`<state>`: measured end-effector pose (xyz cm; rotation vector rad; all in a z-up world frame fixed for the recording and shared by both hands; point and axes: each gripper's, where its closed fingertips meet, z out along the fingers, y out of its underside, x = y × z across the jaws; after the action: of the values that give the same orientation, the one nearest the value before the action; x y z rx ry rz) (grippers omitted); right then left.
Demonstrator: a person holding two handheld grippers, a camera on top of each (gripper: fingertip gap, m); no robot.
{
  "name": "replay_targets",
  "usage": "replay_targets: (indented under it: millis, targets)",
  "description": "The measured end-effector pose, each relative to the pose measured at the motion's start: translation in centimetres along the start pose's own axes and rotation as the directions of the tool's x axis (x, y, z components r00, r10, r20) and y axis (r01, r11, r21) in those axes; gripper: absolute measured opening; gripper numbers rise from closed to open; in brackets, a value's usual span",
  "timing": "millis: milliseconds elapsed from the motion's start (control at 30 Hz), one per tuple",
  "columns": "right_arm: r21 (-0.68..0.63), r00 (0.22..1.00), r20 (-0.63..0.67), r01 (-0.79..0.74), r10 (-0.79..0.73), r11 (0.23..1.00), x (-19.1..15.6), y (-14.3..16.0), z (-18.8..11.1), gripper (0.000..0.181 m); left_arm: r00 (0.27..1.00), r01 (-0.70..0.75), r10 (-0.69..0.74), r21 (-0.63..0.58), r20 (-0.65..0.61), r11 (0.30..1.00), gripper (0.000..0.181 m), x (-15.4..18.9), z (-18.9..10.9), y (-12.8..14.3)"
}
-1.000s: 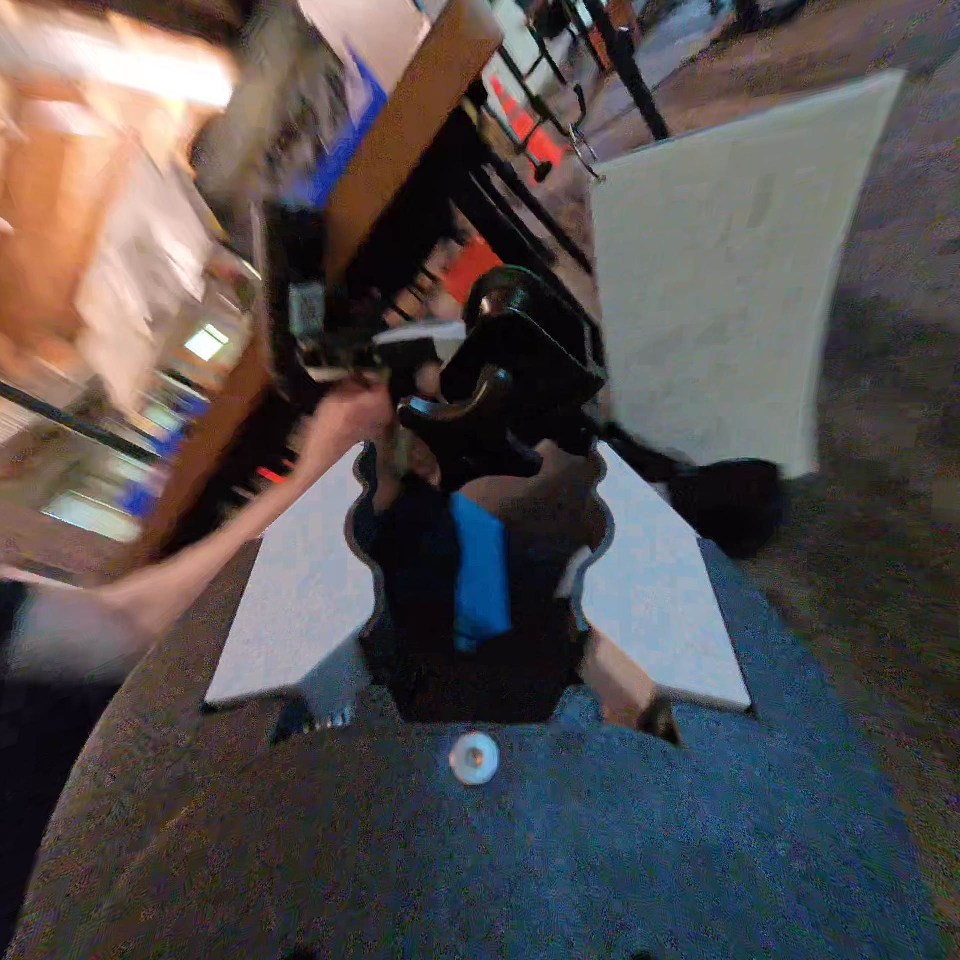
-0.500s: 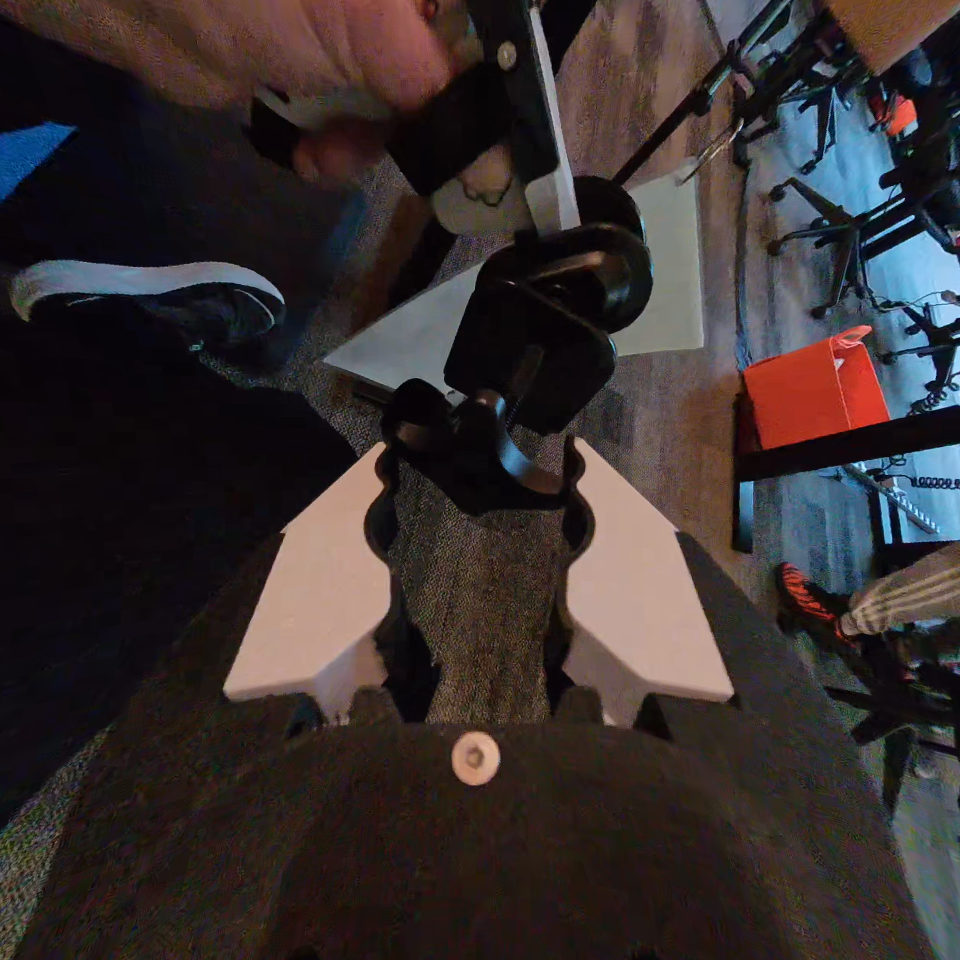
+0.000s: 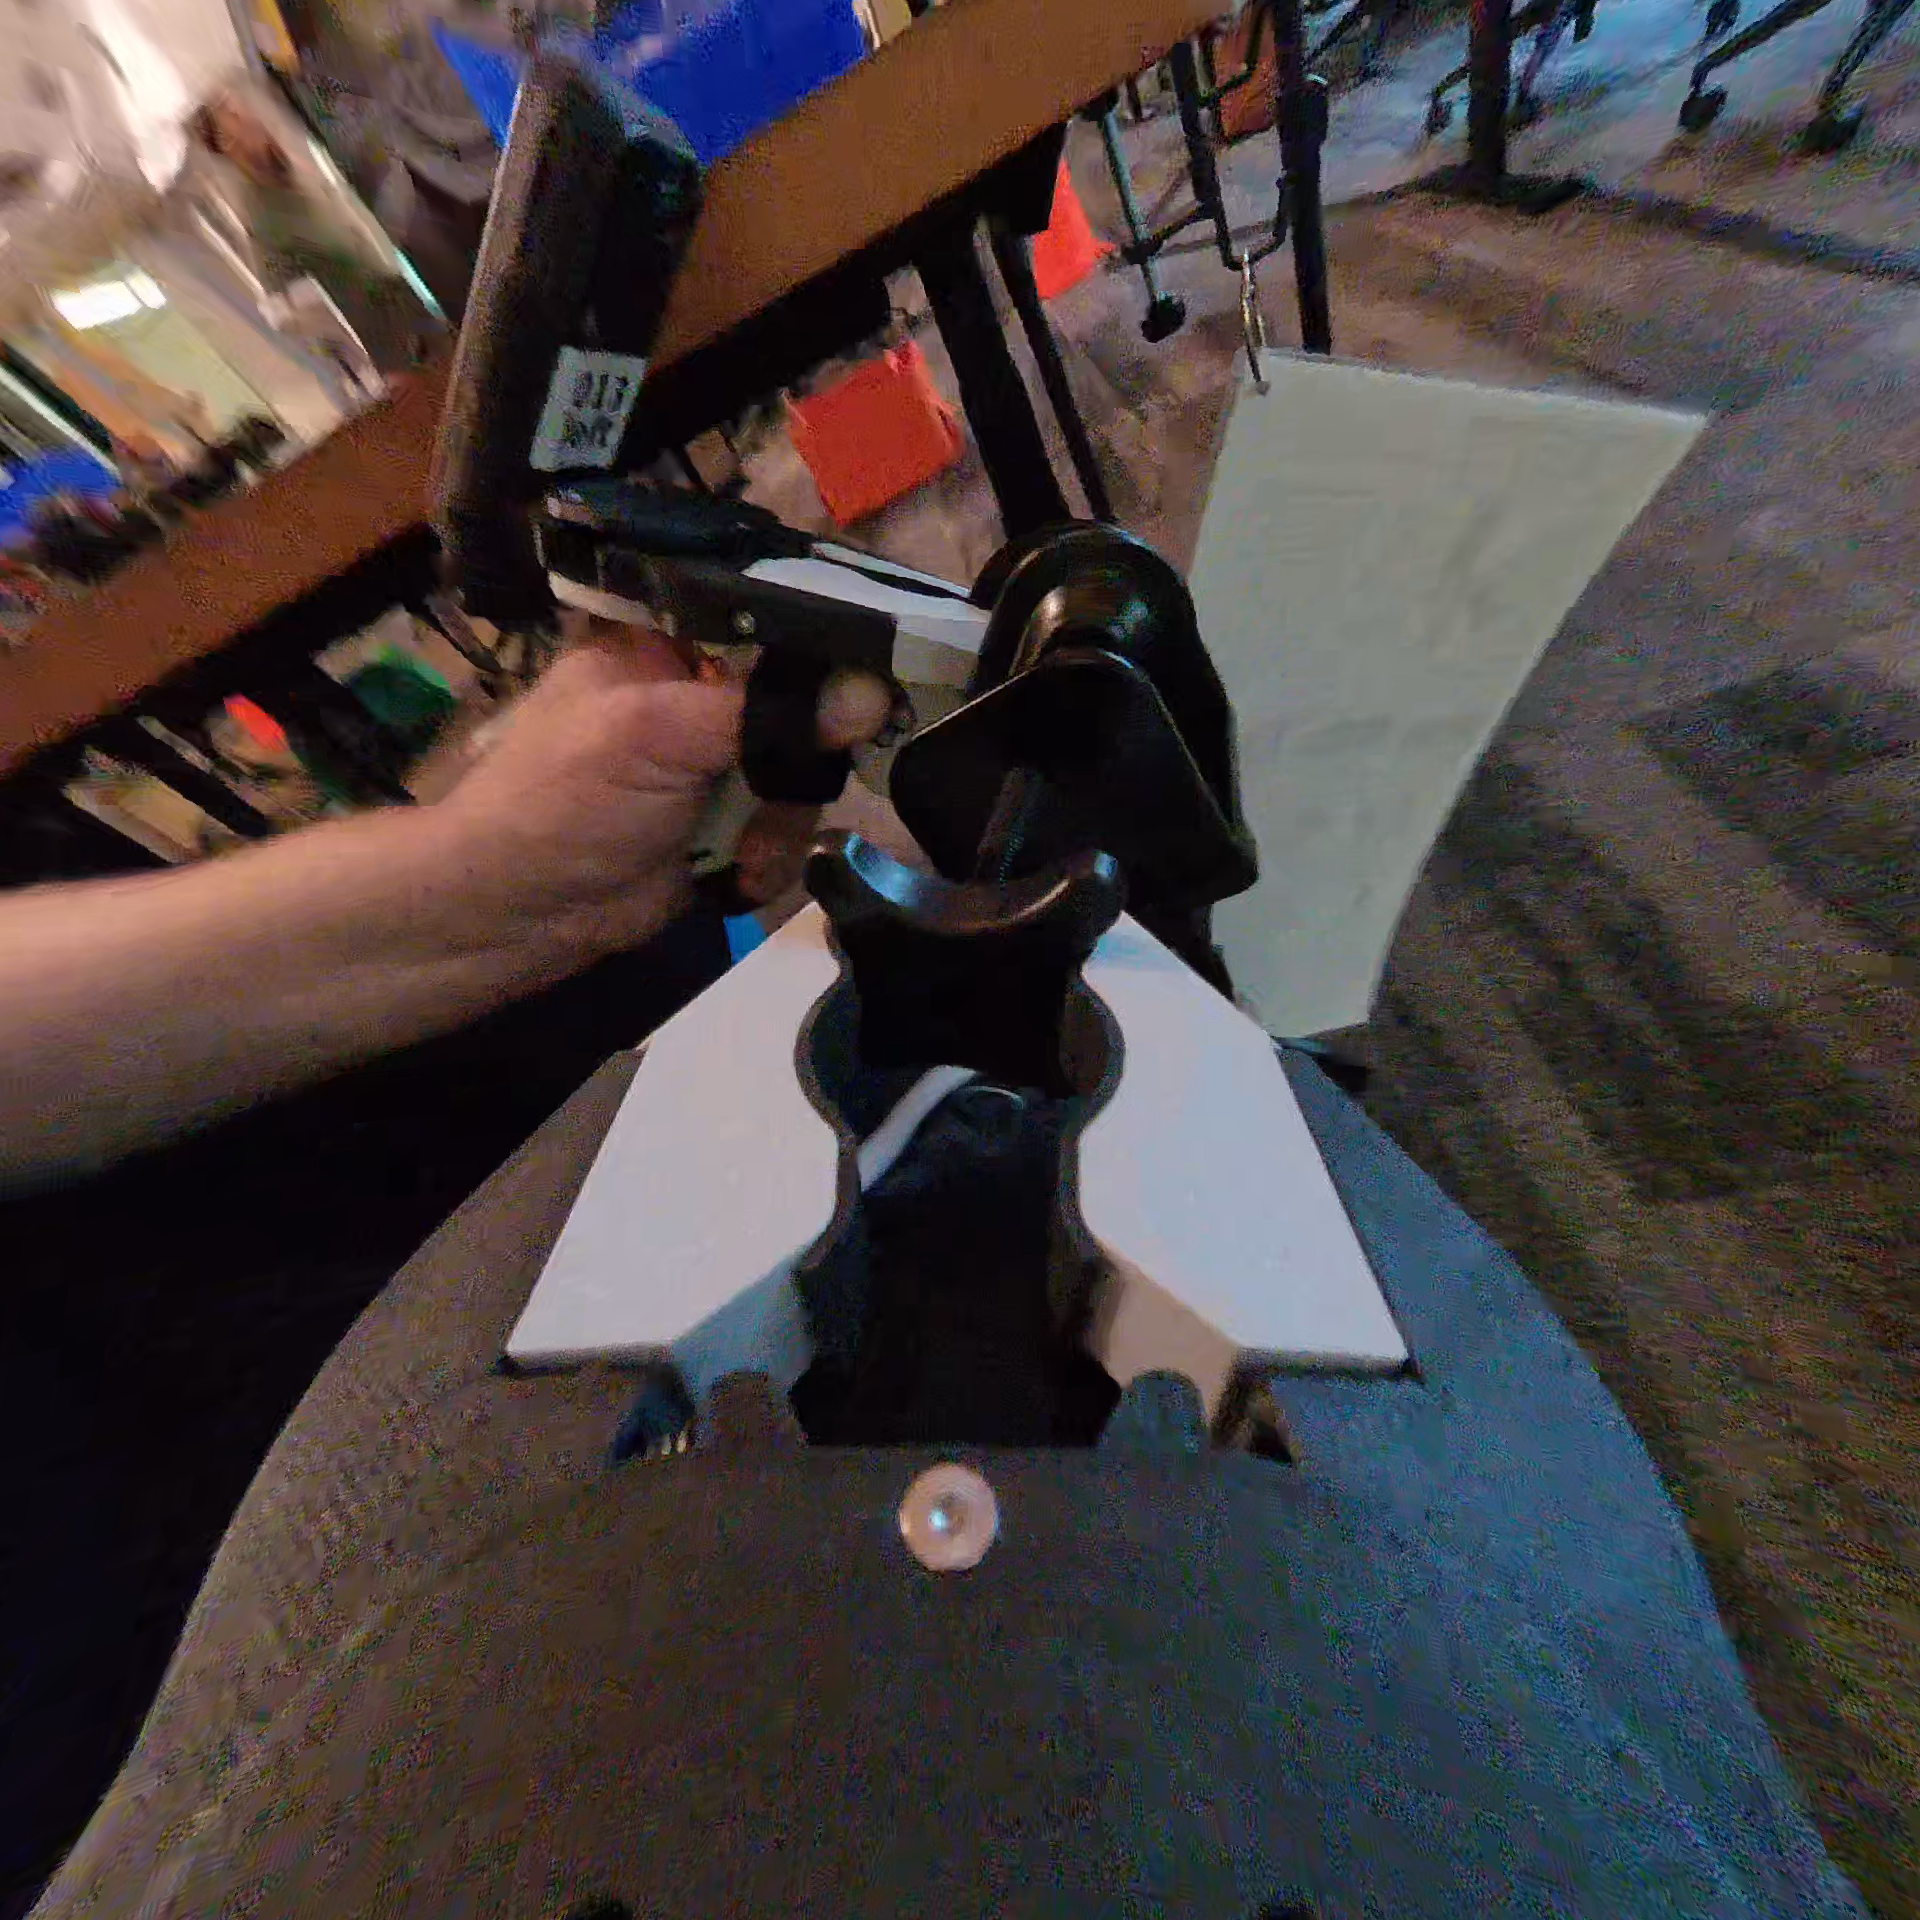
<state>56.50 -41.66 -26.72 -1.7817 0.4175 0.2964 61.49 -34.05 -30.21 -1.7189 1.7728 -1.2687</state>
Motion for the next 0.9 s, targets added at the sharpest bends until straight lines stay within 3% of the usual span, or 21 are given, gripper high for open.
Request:
replay_targets:
  millis: [67,100,133,200,233,300,333,367,400,433,467,533,567,600,667,700,767,800,833,867,900]
  targets:
    - [-0.091,0.968,-0.065,0.238,-0.244,0.967,0.2,-0.1,0.0,0.032,1.000,0.009,-0.009,0.001,-0.010,1.000,0.009,0.0,-0.1,-0.1]
    - [-0.176,0.893,-0.095,0.419,-0.439,0.891,0.3,0.0,0.0,0.032,0.999,0.024,-0.024,0.005,-0.023,1.000,0.009,0.0,-0.2,-0.2]
    - [-0.285,0.748,-0.102,0.610,-0.656,0.739,0.5,0.2,-0.1,0.032,0.999,0.034,-0.034,0.011,-0.031,0.999,0.009,0.0,-0.2,-0.3]
    - [-0.462,0.317,-0.029,0.837,-0.948,0.294,1.2,0.1,-0.2,0.033,0.998,0.046,-0.045,0.010,-0.036,0.999,0.009,-0.2,-0.3,-0.2]
    - [-0.470,0.238,-0.005,0.857,-0.971,0.213,1.1,0.0,-0.1,0.032,0.998,0.053,-0.052,0.016,-0.040,0.998,0.009,-0.2,-0.3,-0.3]
    - [-0.450,0.363,-0.013,0.830,-0.932,0.330,1.3,0.0,-0.4,0.050,0.998,0.055,-0.054,0.022,-0.042,0.998,0.008,-0.2,-0.4,-0.5]
    - [-0.425,0.473,-0.067,0.783,-0.878,0.454,1.5,-0.6,-0.8,0.059,0.999,0.035,-0.034,0.020,-0.029,0.999,0.007,-0.1,-0.5,-0.5]
    - [-0.358,0.640,-0.118,0.686,-0.759,0.634,1.4,-1.0,-1.3,0.068,0.999,0.034,-0.033,0.027,-0.030,0.999,0.007,0.0,-0.5,-0.7]
    - [-0.254,0.823,-0.109,0.519,-0.558,0.816,0.6,-1.1,-1.8,0.076,0.998,0.044,-0.042,0.035,-0.037,0.998,0.008,0.1,-0.6,-0.8]
    - [-0.138,0.947,-0.073,0.301,-0.313,0.943,0.0,-1.3,-2.3,0.085,0.999,0.035,-0.034,0.036,-0.032,0.999,0.008,0.1,-0.6,-0.9]
    - [-0.040,0.997,-0.056,0.043,-0.045,0.998,0.4,-1.3,-2.8,0.082,1.000,0.019,-0.019,0.038,-0.020,0.999,0.007,0.0,-0.7,-0.9]
    - [0.110,0.906,0.141,-0.416,0.400,0.903,0.6,-1.5,-3.2,0.076,1.000,0.011,-0.011,0.055,-0.008,0.998,0.007,-0.1,-0.8,-1.2]
    - [0.123,0.861,0.199,-0.495,0.467,0.860,0.5,-1.3,-3.0,0.080,1.000,-0.006,0.006,0.054,-0.002,0.999,0.007,0.0,-0.7,-1.3]
    - [0.099,0.879,0.175,-0.463,0.443,0.881,0.4,-0.5,-2.4,0.081,0.999,-0.031,0.031,0.043,0.007,0.999,0.007,0.1,-0.7,-1.3]
    - [0.116,0.936,0.133,-0.342,0.327,0.933,-0.2,-0.9,-1.6,0.050,0.998,-0.056,0.056,0.030,0.008,0.998,0.010,0.7,-0.4,-1.2]
    - [0.127,0.962,0.091,-0.268,0.258,0.955,-0.2,-1.5,-1.5,0.048,0.998,-0.063,0.063,0.021,0.009,0.998,0.010,0.9,-0.3,-1.1]
    - [0.038,0.997,-0.023,0.074,-0.073,0.997,-0.6,-1.8,-1.2,0.048,0.999,-0.041,0.041,0.032,-0.008,0.999,0.009,0.9,-0.4,-1.2]
    - [-0.069,0.938,-0.087,0.331,-0.336,0.941,-0.8,-1.6,-1.0,0.048,0.999,-0.031,0.031,0.024,-0.017,0.999,0.009,0.9,-0.5,-1.2]
    - [-0.218,0.773,-0.112,0.594,-0.625,0.774,-0.9,-1.2,-0.9,0.047,0.999,-0.015,0.016,0.020,-0.031,1.000,0.009,0.9,-0.5,-1.2]
    - [-0.377,0.508,-0.079,0.781,-0.858,0.498,-0.4,-0.8,-0.9,0.048,0.999,0.008,-0.007,0.023,-0.042,1.000,0.009,0.8,-0.5,-1.2]
    - [-0.480,0.265,-0.022,0.843,-0.964,0.243,0.1,-0.6,-0.8,0.048,1.000,0.005,-0.004,0.021,-0.030,1.000,0.009,0.6,-0.4,-1.1]
